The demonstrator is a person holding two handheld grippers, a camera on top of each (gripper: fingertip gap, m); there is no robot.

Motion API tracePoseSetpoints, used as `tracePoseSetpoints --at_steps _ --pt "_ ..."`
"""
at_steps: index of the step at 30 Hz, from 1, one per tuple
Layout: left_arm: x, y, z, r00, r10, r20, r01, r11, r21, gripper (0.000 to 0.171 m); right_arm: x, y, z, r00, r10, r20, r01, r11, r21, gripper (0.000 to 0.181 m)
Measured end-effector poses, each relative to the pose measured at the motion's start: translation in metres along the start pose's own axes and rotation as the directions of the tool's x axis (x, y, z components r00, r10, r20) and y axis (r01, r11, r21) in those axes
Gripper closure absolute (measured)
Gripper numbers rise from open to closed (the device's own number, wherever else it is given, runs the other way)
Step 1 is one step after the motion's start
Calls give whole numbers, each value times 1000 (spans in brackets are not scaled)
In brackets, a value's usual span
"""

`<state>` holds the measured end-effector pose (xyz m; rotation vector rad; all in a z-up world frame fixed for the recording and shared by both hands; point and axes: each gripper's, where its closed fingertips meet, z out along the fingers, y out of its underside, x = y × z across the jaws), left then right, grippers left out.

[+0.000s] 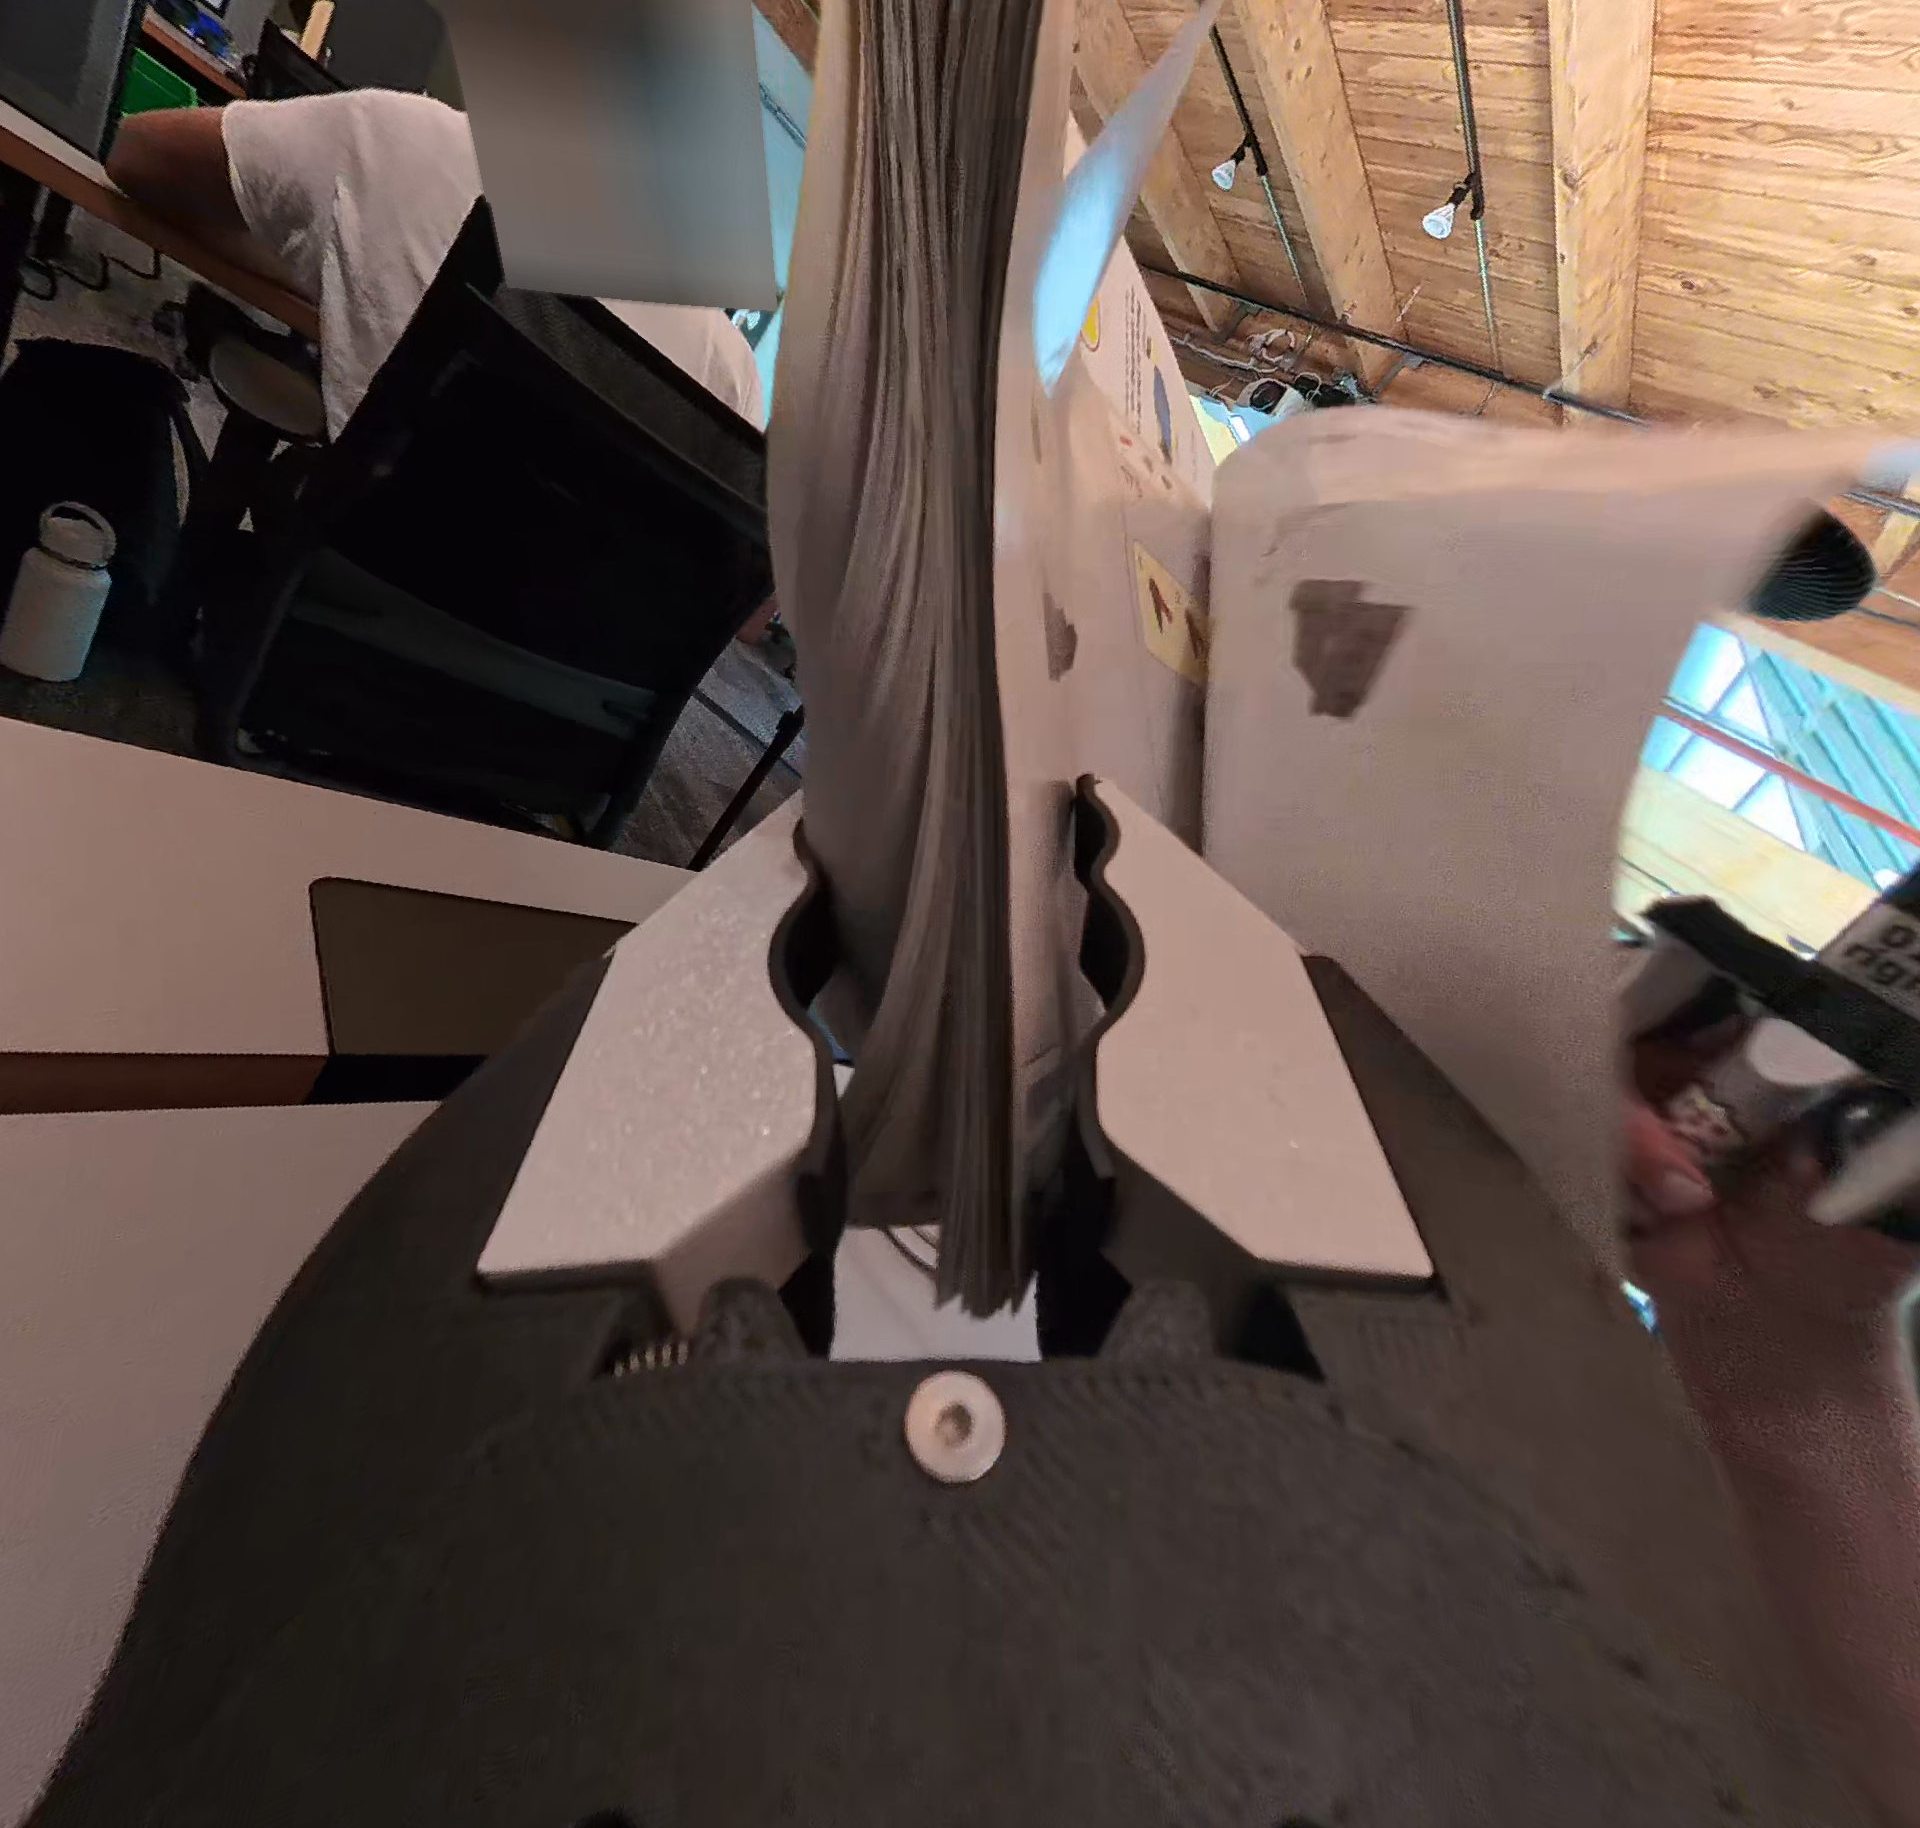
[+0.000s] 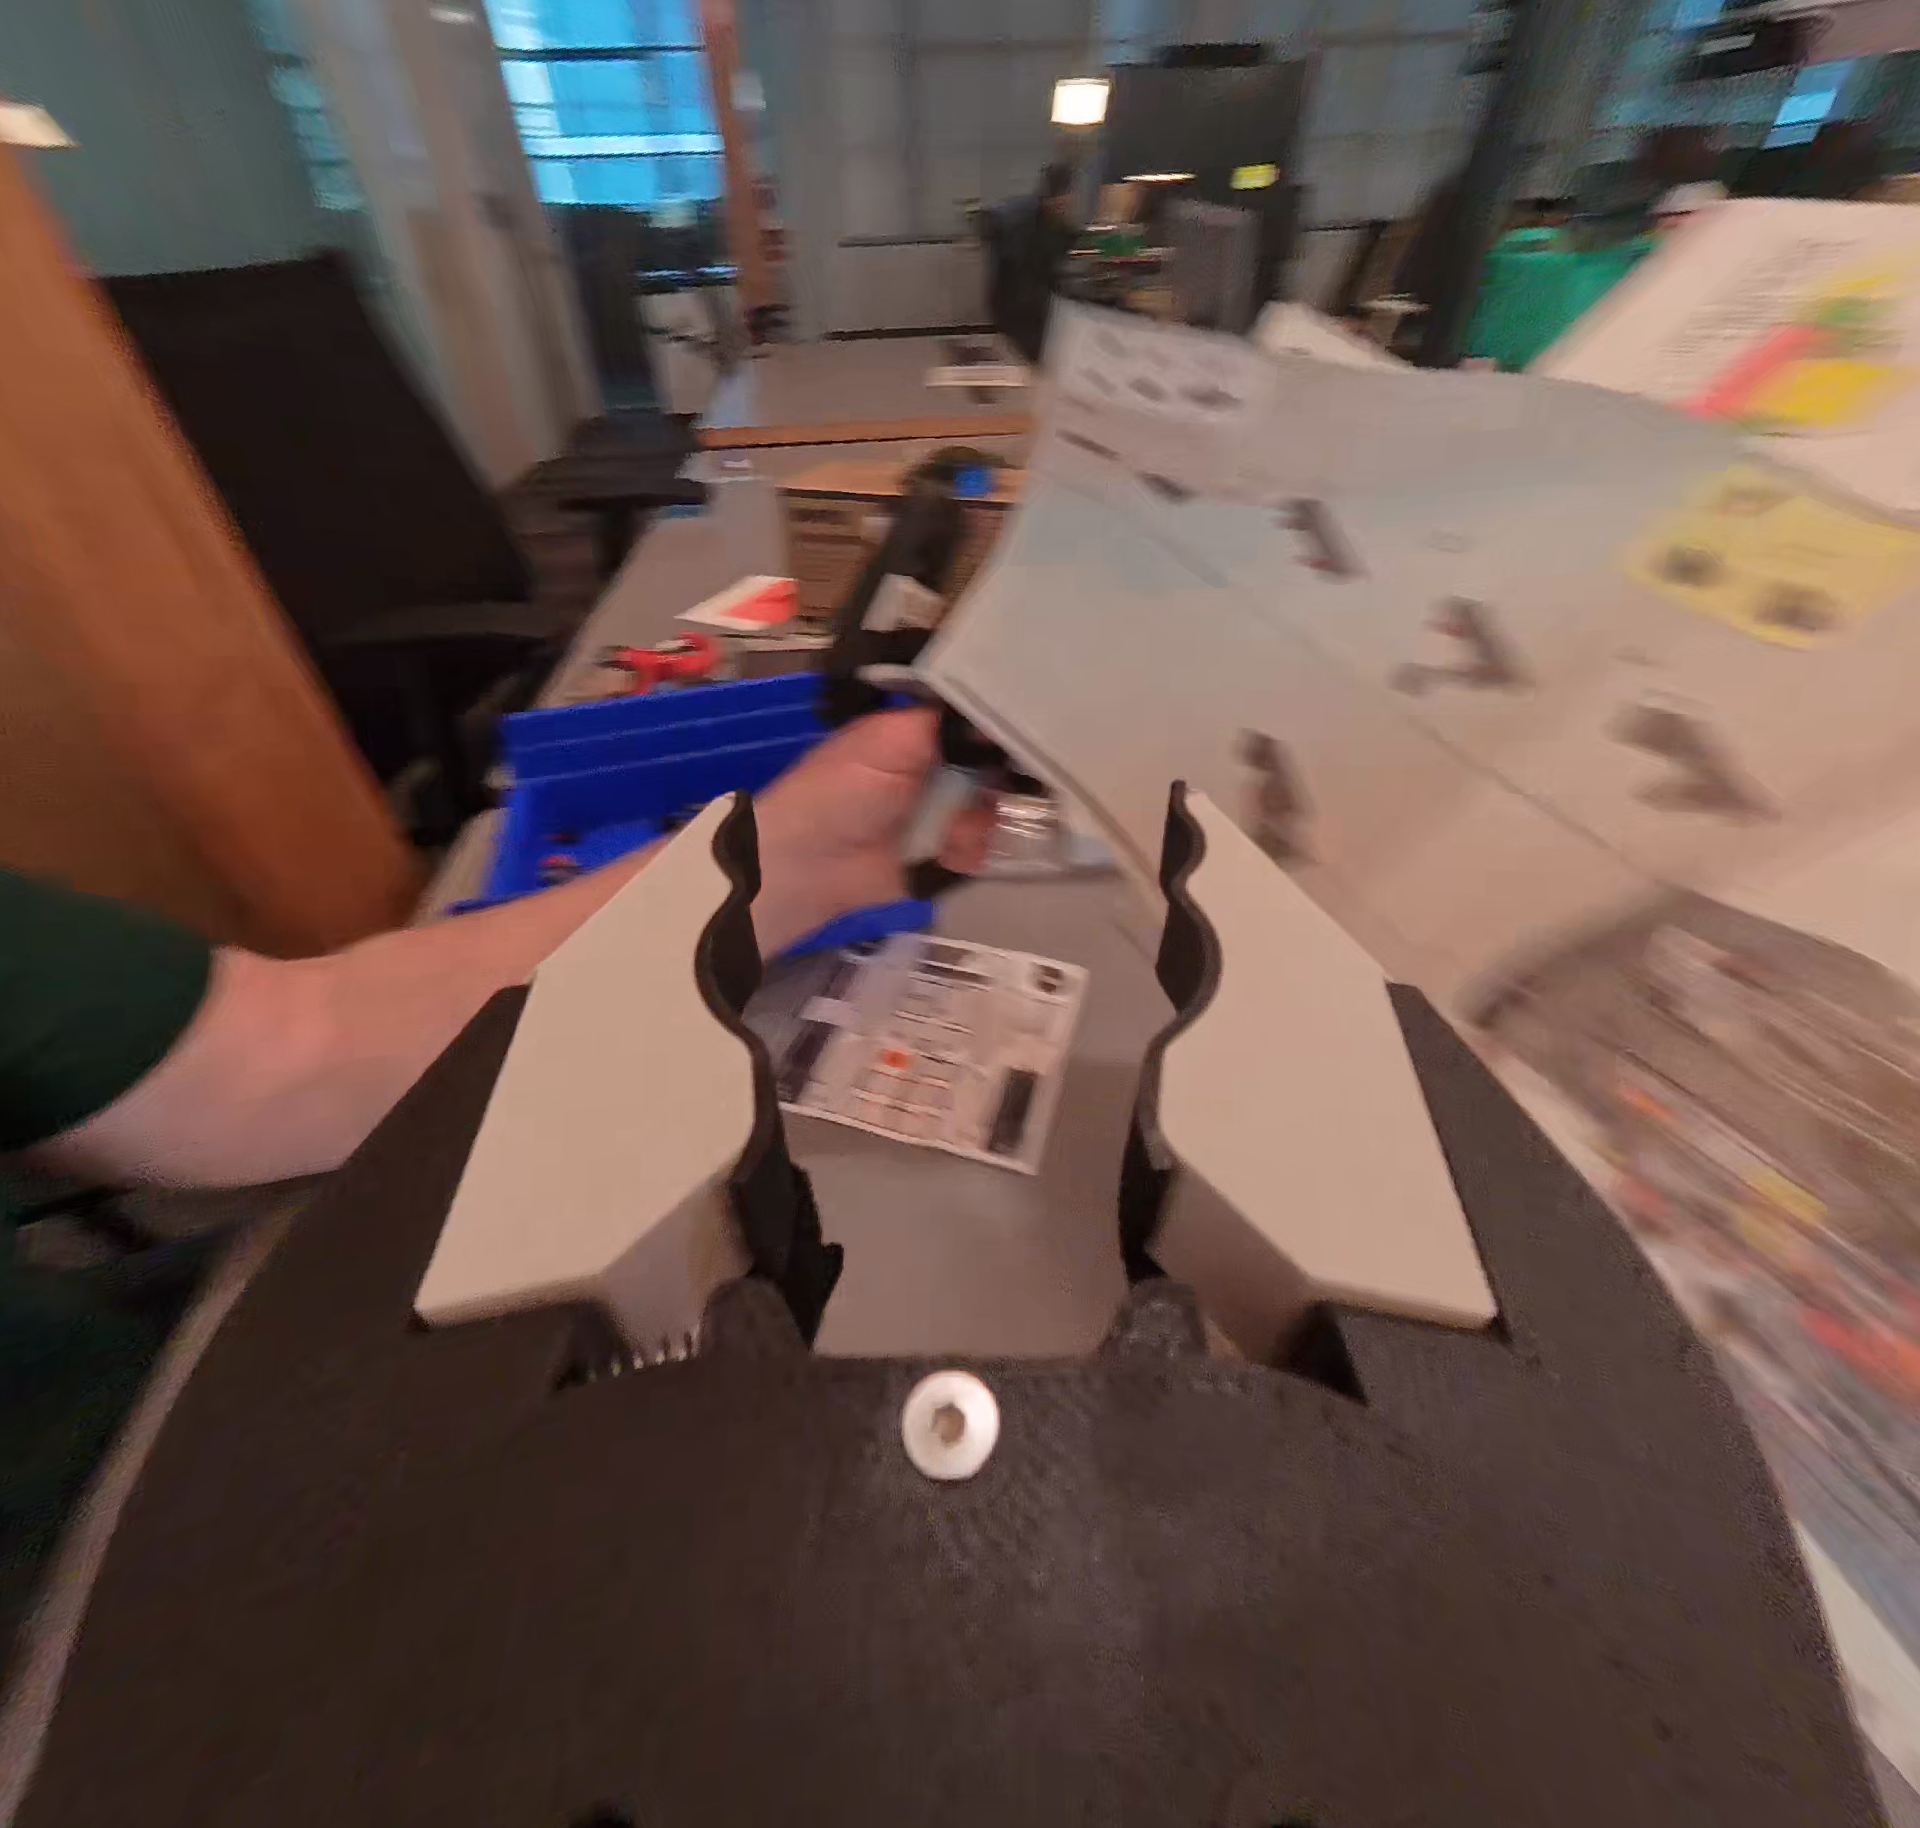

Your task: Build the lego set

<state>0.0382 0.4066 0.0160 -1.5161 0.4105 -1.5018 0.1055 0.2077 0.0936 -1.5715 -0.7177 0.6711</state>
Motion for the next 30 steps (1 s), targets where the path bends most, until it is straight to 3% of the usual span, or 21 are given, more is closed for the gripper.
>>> tracePoseSetpoints --at_steps 2,4,7,11,14,23,30 --pt "2 0 0 1000 1 -20 -1 1000 -2 125 53 19 -42 971 -30 -238 16 998 -58 94" --pt "6 -2 0 998 -15 -55 15 1000 7 116 103 44 -89 882 -57 -467 -13 989 -145 88" --pt "11 -6 -3 994 -19 -109 22 999 25 103 149 67 -132 792 -79 -605 -52 979 -197 87" --pt "21 -21 -15 983 -31 -183 45 996 74 91 178 86 -140 771 -85 -631 -87 968 -236 86" --pt "26 -27 -20 976 -20 -215 39 996 85 86 192 97 -139 743 -177 -646 -66 941 -333 86" --pt "35 -42 -36 927 -71 -367 128 983 133 72 197 99 -144 723 -243 -647 -27 926 -377 105" --pt "40 -45 -41 922 -50 -383 102 988 117 72 202 99 -150 697 -303 -650 -9 903 -430 120"
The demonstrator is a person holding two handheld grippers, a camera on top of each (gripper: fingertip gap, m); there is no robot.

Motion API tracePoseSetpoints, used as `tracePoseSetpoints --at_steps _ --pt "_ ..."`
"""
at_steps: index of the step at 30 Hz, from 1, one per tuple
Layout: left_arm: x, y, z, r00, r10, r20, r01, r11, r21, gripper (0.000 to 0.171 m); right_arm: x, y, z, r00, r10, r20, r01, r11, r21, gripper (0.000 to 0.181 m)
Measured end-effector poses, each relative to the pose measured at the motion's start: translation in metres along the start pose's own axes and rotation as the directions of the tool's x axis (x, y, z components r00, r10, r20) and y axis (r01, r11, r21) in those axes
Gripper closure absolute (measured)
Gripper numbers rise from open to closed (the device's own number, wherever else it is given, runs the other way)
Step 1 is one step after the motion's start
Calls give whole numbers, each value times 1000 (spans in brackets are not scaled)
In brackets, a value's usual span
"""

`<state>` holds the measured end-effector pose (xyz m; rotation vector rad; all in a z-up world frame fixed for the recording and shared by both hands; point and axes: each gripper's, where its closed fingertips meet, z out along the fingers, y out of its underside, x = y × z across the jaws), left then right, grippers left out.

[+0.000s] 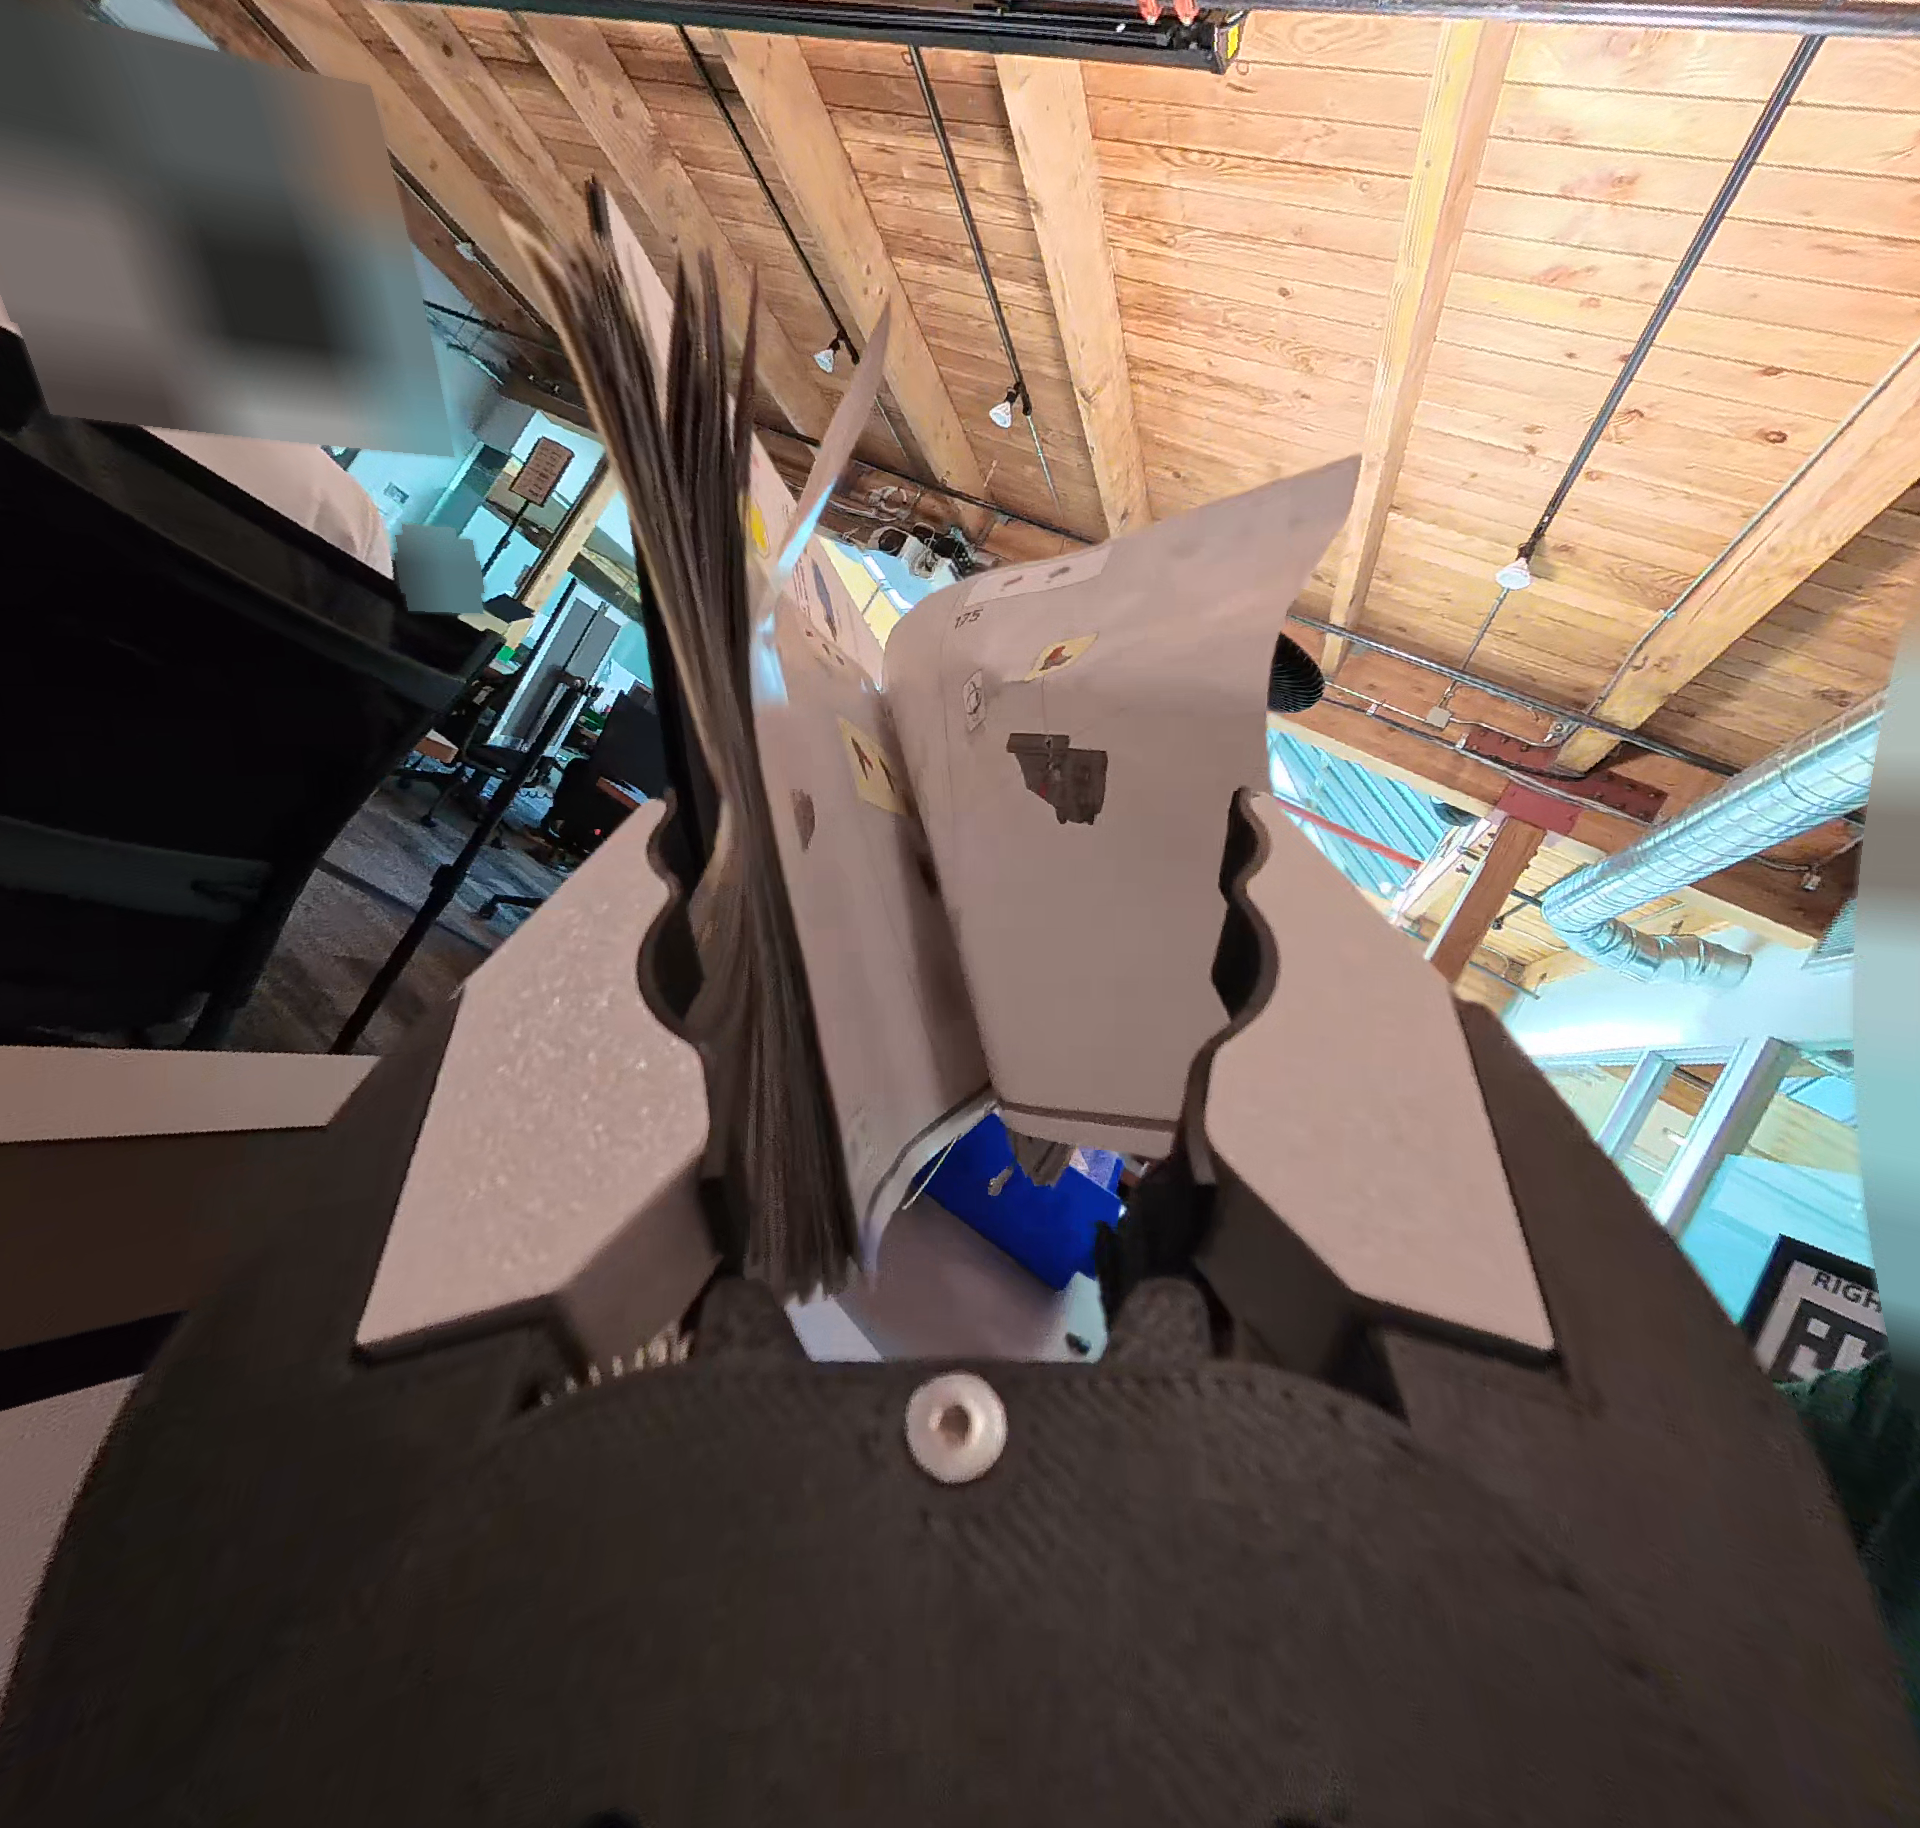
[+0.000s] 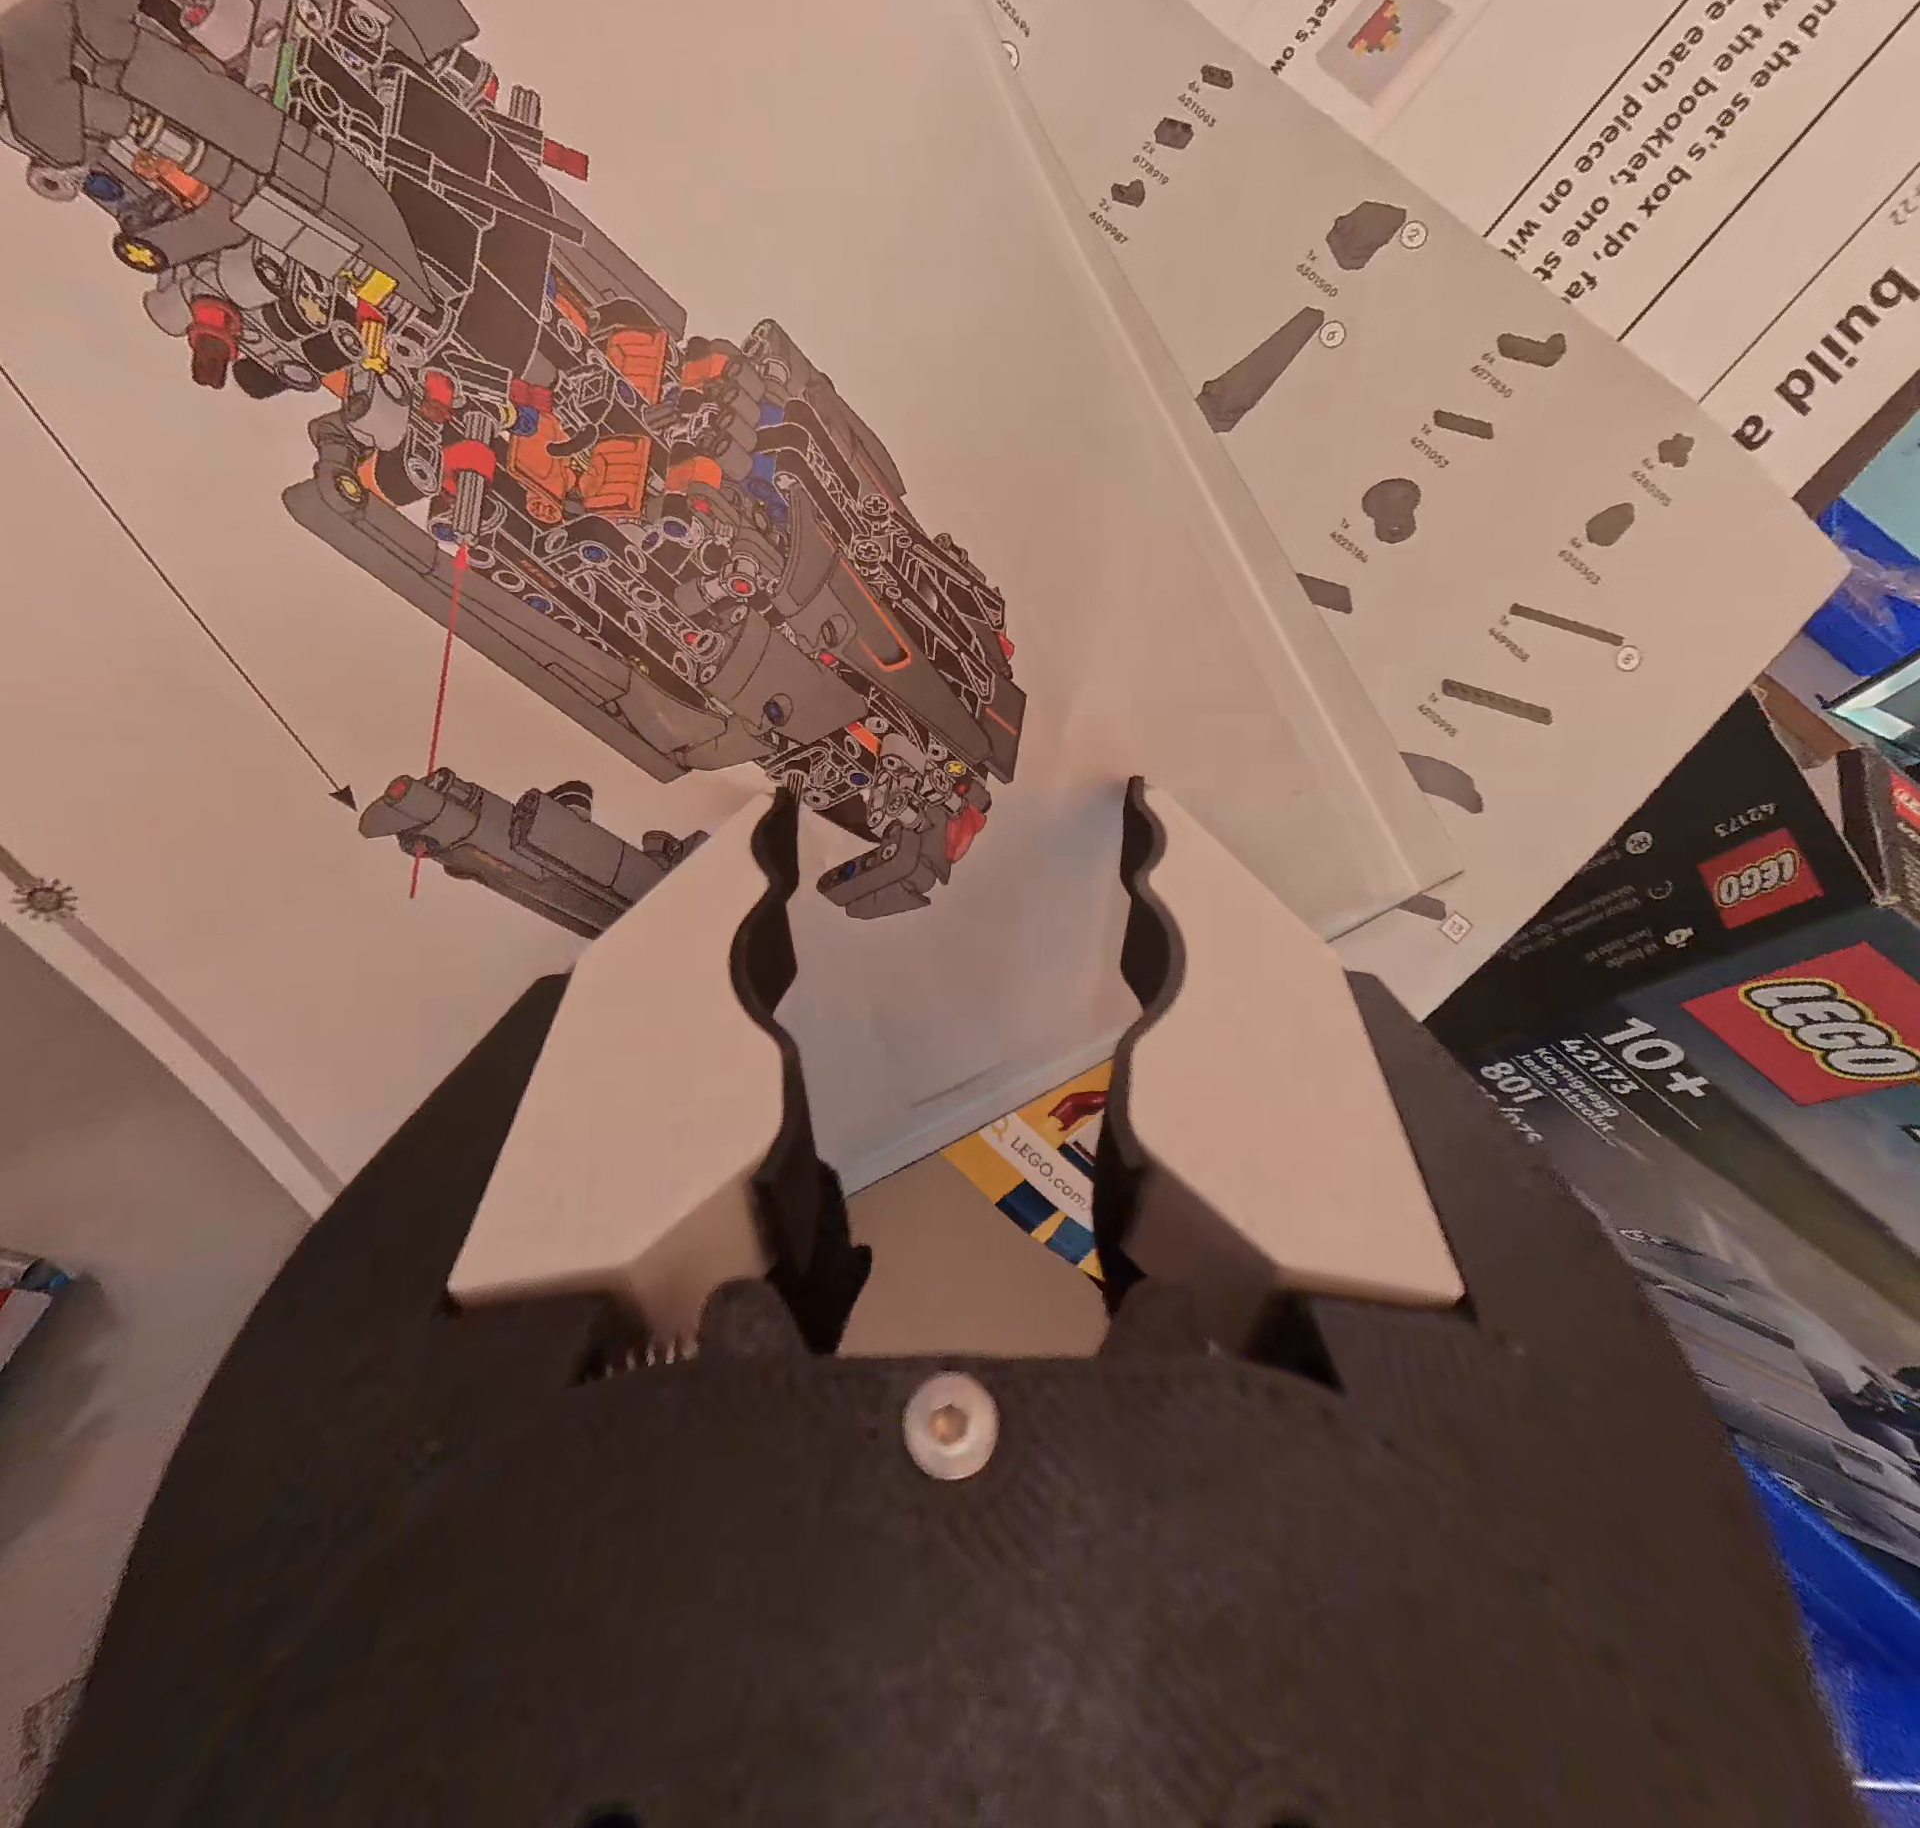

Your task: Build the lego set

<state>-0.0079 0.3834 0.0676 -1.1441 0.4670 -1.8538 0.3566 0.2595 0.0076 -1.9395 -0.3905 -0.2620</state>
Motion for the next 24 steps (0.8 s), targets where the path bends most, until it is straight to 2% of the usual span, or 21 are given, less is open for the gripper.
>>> tracePoseSetpoints --at_steps 10,19,24 --pt "0 1 0 1000 16 14 -16 1000 -26 76 8 1 1 996 -68 -49 65 997 -46 148" --pt "-2 3 0 999 24 26 -23 999 -36 77 1 -1 3 996 -92 -12 92 994 -52 181" --pt "-2 3 0 999 30 30 -29 999 -43 77 -8 -10 -2 996 -88 20 88 996 -27 181"
